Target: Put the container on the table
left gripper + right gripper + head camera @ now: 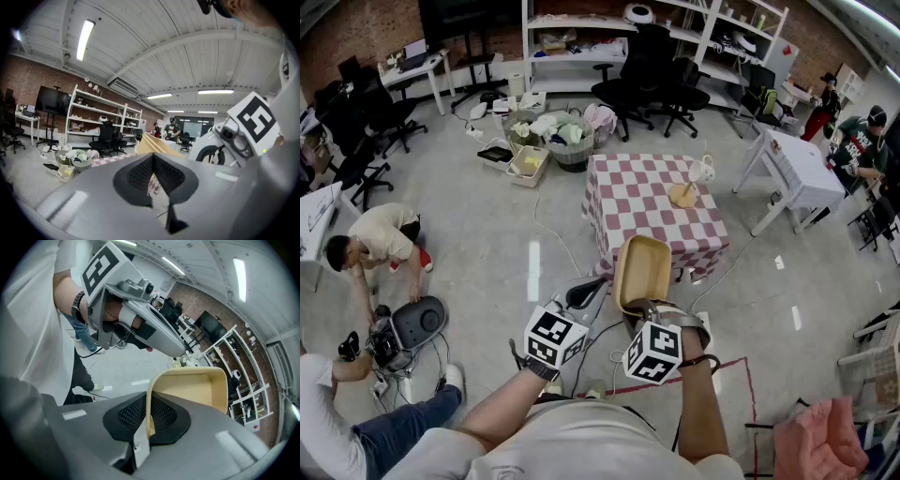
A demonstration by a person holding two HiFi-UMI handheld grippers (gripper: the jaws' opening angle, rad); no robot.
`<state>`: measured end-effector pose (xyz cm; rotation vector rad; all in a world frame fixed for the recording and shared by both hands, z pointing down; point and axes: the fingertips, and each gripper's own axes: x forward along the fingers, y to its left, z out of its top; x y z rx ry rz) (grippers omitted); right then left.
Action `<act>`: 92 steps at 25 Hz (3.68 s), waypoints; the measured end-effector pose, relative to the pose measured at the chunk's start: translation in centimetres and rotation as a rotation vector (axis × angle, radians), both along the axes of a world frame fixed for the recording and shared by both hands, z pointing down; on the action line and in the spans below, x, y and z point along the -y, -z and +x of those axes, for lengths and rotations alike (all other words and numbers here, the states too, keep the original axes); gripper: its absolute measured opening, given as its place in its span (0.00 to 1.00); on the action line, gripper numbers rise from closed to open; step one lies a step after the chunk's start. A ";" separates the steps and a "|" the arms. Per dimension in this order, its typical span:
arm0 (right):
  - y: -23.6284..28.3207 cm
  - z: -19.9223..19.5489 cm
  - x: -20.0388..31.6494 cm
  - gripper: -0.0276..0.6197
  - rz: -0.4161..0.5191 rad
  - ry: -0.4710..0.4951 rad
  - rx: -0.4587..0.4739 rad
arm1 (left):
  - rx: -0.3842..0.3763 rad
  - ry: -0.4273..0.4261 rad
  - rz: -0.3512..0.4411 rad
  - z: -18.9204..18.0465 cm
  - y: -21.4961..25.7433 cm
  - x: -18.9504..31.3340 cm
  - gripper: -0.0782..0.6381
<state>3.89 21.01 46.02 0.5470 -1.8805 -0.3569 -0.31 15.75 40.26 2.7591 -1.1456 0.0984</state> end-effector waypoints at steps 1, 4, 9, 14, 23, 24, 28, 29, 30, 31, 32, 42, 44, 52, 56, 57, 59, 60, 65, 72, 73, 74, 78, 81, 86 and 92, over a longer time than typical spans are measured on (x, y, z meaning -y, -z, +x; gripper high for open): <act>0.1 0.0 -0.1 0.08 -0.001 0.001 0.000 | 0.000 0.000 0.000 0.0 0.1 0.0 0.12; 0.1 -0.1 -0.1 0.08 -0.002 0.004 0.002 | 0.001 0.001 -0.003 0.0 0.1 -0.1 0.12; -0.2 0.5 -0.1 0.08 -0.002 0.006 0.004 | 0.003 0.003 -0.006 0.6 -0.2 -0.2 0.12; -0.1 0.9 0.3 0.08 0.010 -0.020 0.028 | 0.008 0.007 -0.012 0.9 -0.6 -0.2 0.12; -0.2 2.5 0.2 0.08 0.013 -0.030 0.060 | 0.021 0.025 -0.005 1.7 -0.8 -0.1 0.12; -0.1 2.7 0.1 0.08 0.009 -0.029 0.062 | 0.021 0.032 -0.008 1.7 -0.7 -0.2 0.12; 0.0 3.9 -0.2 0.08 -0.007 -0.023 0.062 | 0.024 0.057 -0.023 2.0 -0.3 -0.5 0.12; -0.1 4.1 -0.1 0.08 -0.007 -0.024 0.062 | 0.026 0.061 -0.024 2.1 -0.4 -0.4 0.12; -0.2 4.3 0.1 0.08 -0.006 -0.023 0.061 | 0.027 0.063 -0.025 2.2 -0.5 -0.3 0.12; -0.3 4.5 0.1 0.08 -0.006 -0.023 0.061 | 0.028 0.065 -0.027 2.3 -0.6 -0.2 0.12; -0.4 4.5 0.2 0.08 -0.007 -0.022 0.062 | 0.029 0.067 -0.028 2.3 -0.7 -0.1 0.12; -1.2 4.1 3.1 0.08 -0.037 -0.033 0.044 | 0.024 0.047 -0.039 2.2 -1.1 3.0 0.12; -1.3 3.7 4.4 0.08 -0.045 -0.040 0.035 | 0.017 0.039 -0.045 1.8 -1.2 4.4 0.12; -2.0 1.6 11.6 0.08 -0.078 -0.080 0.003 | 0.012 -0.002 -0.059 -0.1 -1.8 12.3 0.12; -2.1 0.3 15.5 0.08 -0.102 -0.112 -0.009 | 0.010 -0.029 -0.066 -1.3 -1.5 16.9 0.12; -2.2 -0.1 16.4 0.08 -0.108 -0.120 -0.012 | 0.009 -0.037 -0.070 -1.6 -1.5 18.0 0.12; -2.4 -0.7 18.1 0.08 -0.118 -0.138 -0.021 | 0.005 -0.057 -0.081 -2.0 -1.8 19.8 0.12; -2.6 -1.0 18.8 0.08 -0.121 -0.148 -0.025 | 0.003 -0.068 -0.087 -2.2 -2.0 20.6 0.12; -2.9 -2.5 21.4 0.08 -0.141 -0.182 -0.036 | -0.012 -0.105 -0.122 -3.1 -2.8 23.5 0.12; -4.1 -2.1 24.0 0.08 -0.167 -0.196 -0.060 | -0.026 -0.127 -0.153 -2.6 -4.2 26.2 0.12; -4.3 -2.0 24.3 0.08 -0.172 -0.192 -0.061 | -0.024 -0.126 -0.156 -2.5 -4.4 26.5 0.12; -4.5 -2.0 24.6 0.08 -0.180 -0.187 -0.062 | -0.021 -0.124 -0.159 -2.5 -4.5 26.7 0.12; -4.5 -1.4 26.5 0.08 -0.206 -0.164 -0.064 | -0.009 -0.115 -0.168 -1.8 -4.0 28.6 0.12; -5.0 -0.7 28.6 0.08 -0.228 -0.129 -0.068 | -0.001 -0.094 -0.181 -1.1 -4.2 30.7 0.12; -7.0 0.5 31.6 0.08 -0.275 -0.055 -0.087 | 0.022 -0.047 -0.208 0.2 -5.7 33.7 0.12; -10.2 2.9 34.8 0.08 -0.330 0.017 -0.121 | 0.040 -0.009 -0.245 2.8 -8.0 37.2 0.12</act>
